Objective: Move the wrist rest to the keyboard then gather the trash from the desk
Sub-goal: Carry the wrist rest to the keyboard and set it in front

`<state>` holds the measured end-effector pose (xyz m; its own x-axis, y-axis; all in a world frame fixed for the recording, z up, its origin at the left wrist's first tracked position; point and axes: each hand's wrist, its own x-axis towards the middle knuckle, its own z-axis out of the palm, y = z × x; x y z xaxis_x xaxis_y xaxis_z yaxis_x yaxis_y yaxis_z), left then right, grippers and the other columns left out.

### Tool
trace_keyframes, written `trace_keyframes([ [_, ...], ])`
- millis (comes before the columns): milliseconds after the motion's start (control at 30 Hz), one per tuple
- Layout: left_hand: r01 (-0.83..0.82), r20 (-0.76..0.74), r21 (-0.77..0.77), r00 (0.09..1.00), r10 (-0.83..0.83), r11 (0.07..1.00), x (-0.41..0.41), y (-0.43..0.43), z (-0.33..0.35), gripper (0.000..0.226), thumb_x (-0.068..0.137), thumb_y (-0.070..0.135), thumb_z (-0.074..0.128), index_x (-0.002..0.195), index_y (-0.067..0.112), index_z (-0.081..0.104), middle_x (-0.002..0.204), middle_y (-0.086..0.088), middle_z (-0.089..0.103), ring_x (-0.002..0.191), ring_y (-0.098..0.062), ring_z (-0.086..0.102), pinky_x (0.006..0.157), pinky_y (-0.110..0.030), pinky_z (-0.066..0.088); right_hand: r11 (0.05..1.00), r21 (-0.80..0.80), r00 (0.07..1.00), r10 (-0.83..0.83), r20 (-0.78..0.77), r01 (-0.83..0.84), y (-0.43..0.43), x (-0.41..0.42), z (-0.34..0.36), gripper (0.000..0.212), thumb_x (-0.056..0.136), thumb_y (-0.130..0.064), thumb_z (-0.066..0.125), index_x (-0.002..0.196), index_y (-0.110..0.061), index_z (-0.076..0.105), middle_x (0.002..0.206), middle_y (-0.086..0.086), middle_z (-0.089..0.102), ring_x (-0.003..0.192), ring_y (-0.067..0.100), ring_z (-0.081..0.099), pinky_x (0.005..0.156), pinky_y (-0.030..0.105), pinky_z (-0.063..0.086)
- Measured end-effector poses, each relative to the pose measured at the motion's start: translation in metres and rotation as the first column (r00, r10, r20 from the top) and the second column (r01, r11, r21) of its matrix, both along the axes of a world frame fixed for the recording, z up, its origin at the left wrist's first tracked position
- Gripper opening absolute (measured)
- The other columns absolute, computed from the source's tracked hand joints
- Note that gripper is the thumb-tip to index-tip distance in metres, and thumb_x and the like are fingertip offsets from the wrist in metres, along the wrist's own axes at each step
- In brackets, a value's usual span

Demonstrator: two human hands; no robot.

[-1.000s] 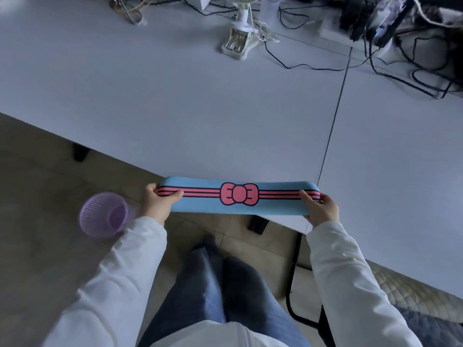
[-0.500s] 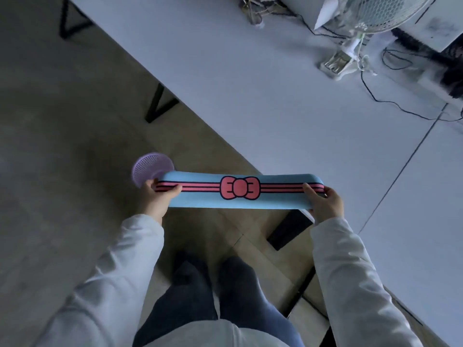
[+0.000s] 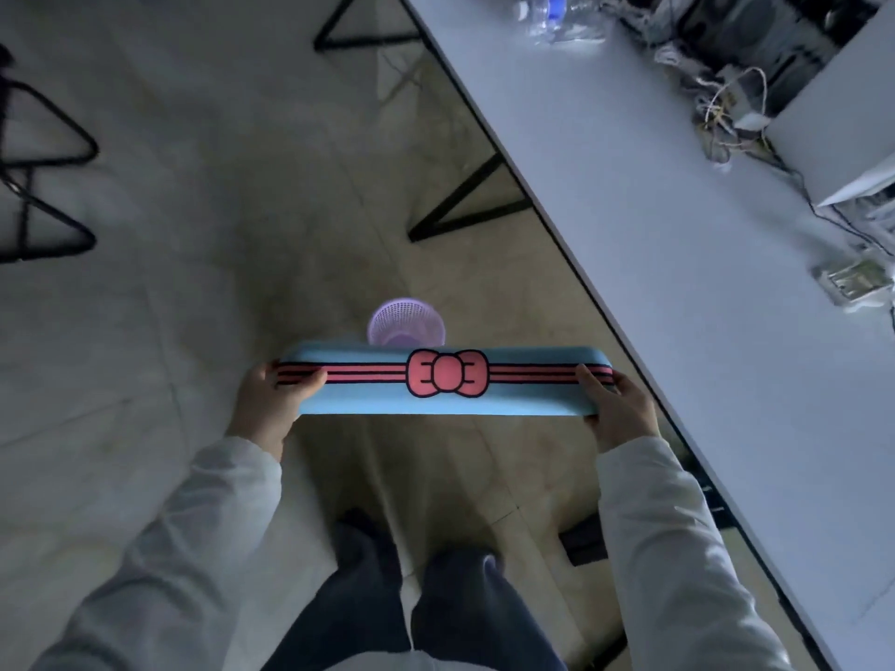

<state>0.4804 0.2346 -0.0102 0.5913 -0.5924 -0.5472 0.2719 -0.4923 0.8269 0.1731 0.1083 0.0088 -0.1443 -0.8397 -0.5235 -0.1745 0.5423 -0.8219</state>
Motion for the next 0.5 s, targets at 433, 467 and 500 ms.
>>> trace_keyframes([
  [433, -0.255, -0.016, -0.026, 0.967, 0.254, 0.967, 0.107, 0.035, 0.003, 0.036, 0.078, 0.008, 0.066, 0.112, 0.006, 0.054, 0.084, -0.001, 0.059, 0.071, -0.005, 0.057, 0.065, -0.022, 0.048, 0.982, 0.064, 0.968, 0.161, 0.19, -0.176, -0.032, 0.145, -0.001, 0.023, 0.065, -0.021, 0.075, 0.08, -0.015, 0.058, 0.084, 0.002, 0.059, 0.083, 0.019, 0.057, 0.067, 0.028, 0.048],
  [467, -0.281, -0.025, -0.035, 0.96, 0.28, 0.959, 0.112, 0.035, 0.004, 0.036, 0.078, 0.007, 0.066, 0.112, 0.007, 0.053, 0.085, -0.002, 0.059, 0.071, -0.005, 0.058, 0.07, -0.026, 0.047, 0.979, 0.067, 0.965, 0.179, 0.194, -0.195, -0.037, 0.155, -0.002, 0.035, 0.055, -0.026, 0.079, 0.081, -0.015, 0.059, 0.084, 0.002, 0.059, 0.085, 0.02, 0.057, 0.066, 0.028, 0.048],
  [500, -0.295, -0.038, -0.04, 0.955, 0.293, 0.955, 0.119, 0.032, 0.005, 0.038, 0.078, 0.006, 0.066, 0.113, 0.007, 0.052, 0.09, -0.005, 0.059, 0.074, -0.007, 0.058, 0.071, -0.028, 0.047, 0.977, 0.067, 0.962, 0.186, 0.198, -0.202, -0.043, 0.165, -0.003, 0.037, 0.053, -0.027, 0.08, 0.081, -0.015, 0.058, 0.084, 0.002, 0.059, 0.087, 0.021, 0.056, 0.066, 0.029, 0.047],
])
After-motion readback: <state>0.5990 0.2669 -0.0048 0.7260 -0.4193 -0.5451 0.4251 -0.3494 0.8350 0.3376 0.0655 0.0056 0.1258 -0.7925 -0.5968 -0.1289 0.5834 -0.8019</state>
